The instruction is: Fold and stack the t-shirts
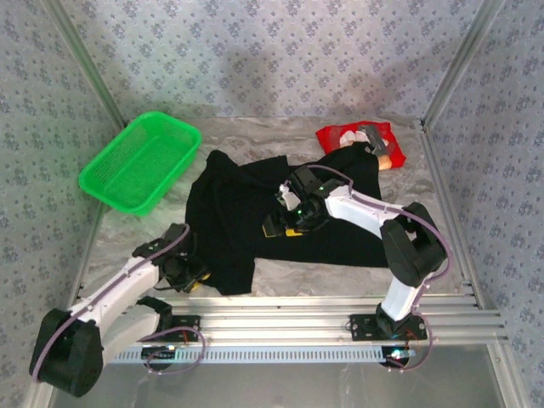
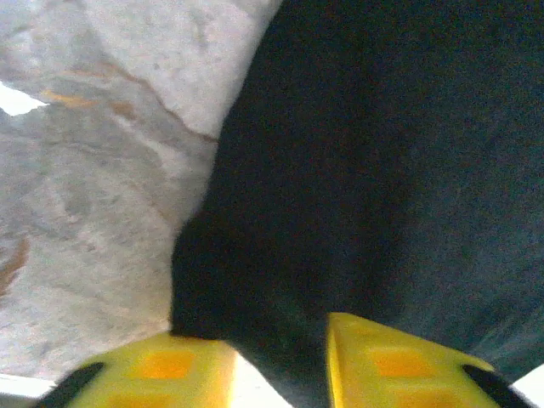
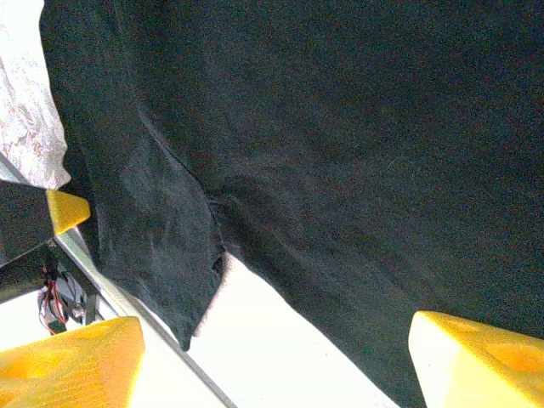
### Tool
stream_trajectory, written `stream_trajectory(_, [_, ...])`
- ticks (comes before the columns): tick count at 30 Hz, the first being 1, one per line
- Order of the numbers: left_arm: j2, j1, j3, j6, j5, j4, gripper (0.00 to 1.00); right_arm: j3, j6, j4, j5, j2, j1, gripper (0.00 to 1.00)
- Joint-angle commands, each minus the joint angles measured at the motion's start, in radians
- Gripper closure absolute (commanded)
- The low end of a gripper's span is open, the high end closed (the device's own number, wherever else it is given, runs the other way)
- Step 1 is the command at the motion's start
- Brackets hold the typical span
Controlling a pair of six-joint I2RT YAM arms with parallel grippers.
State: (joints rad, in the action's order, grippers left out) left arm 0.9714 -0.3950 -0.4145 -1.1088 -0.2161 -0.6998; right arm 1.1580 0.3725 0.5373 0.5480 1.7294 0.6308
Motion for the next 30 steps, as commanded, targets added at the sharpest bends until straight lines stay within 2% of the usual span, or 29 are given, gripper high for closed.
stream_trajectory(1, [0.058,-0.008,-0.032,-0.012,-0.012,0.084,0.85,-0.006,-0.017,0.01,0.019,-0.021,-0.008,0.17])
stream_trajectory(5, [0.054,-0.008,-0.116,0.017,0.003,0.051,0.92,-0.004,-0.017,0.016,0.009,-0.022,-0.011,0.17])
stream_trajectory(10, [0.102,-0.009,-0.249,0.07,-0.018,0.028,0.94,-0.006,-0.017,0.016,0.007,-0.022,-0.016,0.18])
stream_trajectory(15, [0.204,-0.014,-0.311,0.111,-0.041,0.052,0.93,-0.006,-0.018,0.021,0.009,-0.018,-0.025,0.18])
stream_trajectory(26, [0.468,-0.044,-0.507,0.196,-0.104,0.121,0.88,-0.029,-0.011,0.018,0.008,-0.028,-0.031,0.18])
stream_trajectory(30, [0.509,-0.056,-0.529,0.145,-0.178,0.249,0.74,-0.037,0.005,0.006,0.009,-0.027,-0.025,0.19])
